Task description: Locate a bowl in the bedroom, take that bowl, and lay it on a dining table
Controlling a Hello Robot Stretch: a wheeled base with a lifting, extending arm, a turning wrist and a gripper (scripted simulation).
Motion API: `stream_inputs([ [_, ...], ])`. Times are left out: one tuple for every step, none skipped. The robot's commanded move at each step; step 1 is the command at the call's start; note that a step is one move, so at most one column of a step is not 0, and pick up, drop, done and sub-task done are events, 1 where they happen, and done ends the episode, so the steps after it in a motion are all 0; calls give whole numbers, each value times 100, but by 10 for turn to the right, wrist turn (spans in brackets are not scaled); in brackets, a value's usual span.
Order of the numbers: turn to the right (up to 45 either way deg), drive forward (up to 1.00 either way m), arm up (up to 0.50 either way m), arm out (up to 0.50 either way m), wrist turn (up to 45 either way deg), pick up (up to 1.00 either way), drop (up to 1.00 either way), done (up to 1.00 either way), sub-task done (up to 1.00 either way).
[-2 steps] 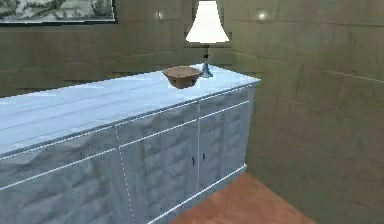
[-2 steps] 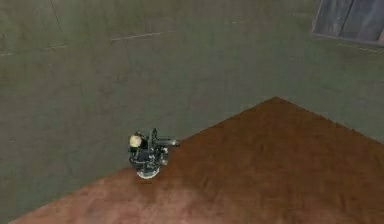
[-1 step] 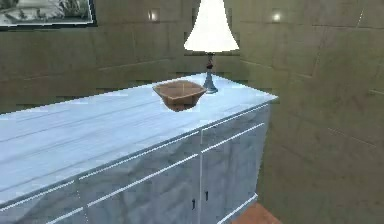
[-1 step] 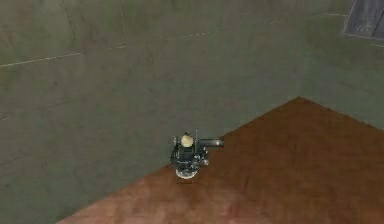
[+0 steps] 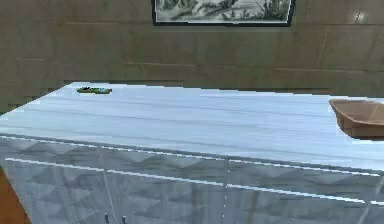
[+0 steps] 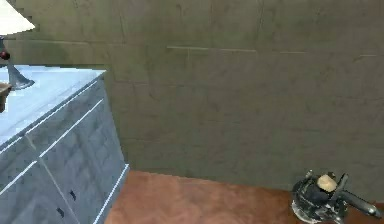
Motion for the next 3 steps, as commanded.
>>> stream_inputs([
  [-420, 0, 0, 0, 0, 0, 0, 0, 0],
  [450, 0, 0, 0, 0, 0, 0, 0, 0],
  [450, 0, 0, 0, 0, 0, 0, 0, 0],
])
